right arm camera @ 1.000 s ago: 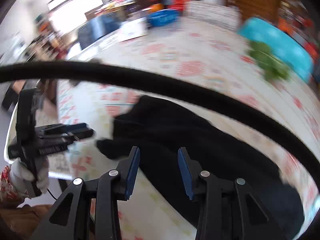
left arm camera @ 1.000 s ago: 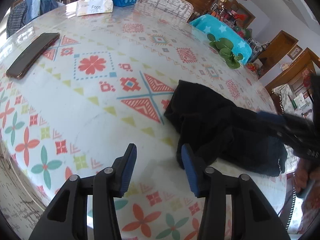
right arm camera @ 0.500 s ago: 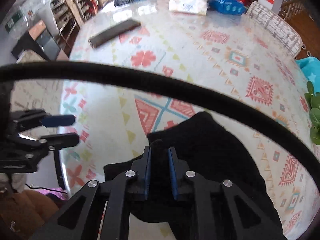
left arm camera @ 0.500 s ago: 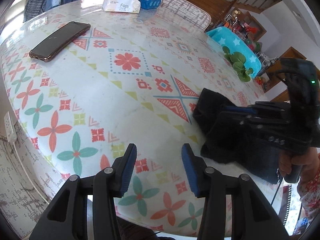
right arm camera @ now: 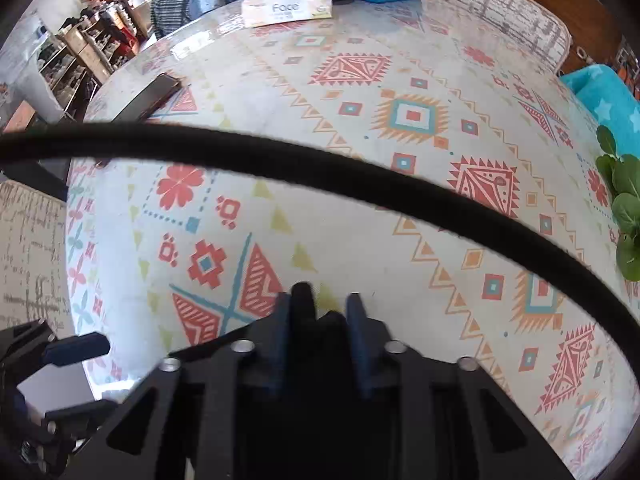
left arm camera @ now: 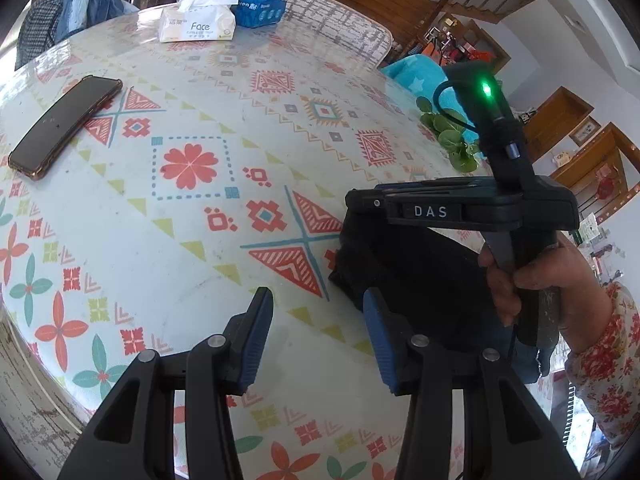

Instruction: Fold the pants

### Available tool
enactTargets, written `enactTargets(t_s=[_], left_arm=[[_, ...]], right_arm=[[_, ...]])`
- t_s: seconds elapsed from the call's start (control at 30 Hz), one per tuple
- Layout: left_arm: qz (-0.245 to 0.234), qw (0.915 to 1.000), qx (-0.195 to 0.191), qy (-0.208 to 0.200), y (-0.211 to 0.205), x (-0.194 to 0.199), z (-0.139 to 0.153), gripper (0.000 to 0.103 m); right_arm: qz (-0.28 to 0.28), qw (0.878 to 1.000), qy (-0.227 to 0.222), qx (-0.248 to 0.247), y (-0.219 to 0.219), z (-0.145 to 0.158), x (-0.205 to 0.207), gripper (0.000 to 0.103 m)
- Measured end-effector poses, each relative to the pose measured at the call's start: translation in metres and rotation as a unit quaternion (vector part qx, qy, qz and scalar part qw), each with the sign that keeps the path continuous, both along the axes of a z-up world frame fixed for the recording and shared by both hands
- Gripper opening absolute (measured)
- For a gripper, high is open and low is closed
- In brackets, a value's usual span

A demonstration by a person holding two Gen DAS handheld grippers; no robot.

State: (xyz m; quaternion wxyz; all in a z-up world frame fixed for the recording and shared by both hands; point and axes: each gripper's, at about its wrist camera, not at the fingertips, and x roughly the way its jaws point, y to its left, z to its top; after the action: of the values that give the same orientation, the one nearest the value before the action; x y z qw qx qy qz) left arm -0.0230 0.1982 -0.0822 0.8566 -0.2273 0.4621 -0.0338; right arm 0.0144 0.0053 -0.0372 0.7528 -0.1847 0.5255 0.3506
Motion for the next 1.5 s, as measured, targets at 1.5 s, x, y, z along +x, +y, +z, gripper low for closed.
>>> enactTargets(t_s=[1.5], left_arm=[[-0.271,0.9369,0.221,-0.006,-0.146,0.115,-0.044,0.052]], right_arm=[[-0.462,0.886,-0.022,-0.026,-0.439,-0.039,-0.108,0.063]])
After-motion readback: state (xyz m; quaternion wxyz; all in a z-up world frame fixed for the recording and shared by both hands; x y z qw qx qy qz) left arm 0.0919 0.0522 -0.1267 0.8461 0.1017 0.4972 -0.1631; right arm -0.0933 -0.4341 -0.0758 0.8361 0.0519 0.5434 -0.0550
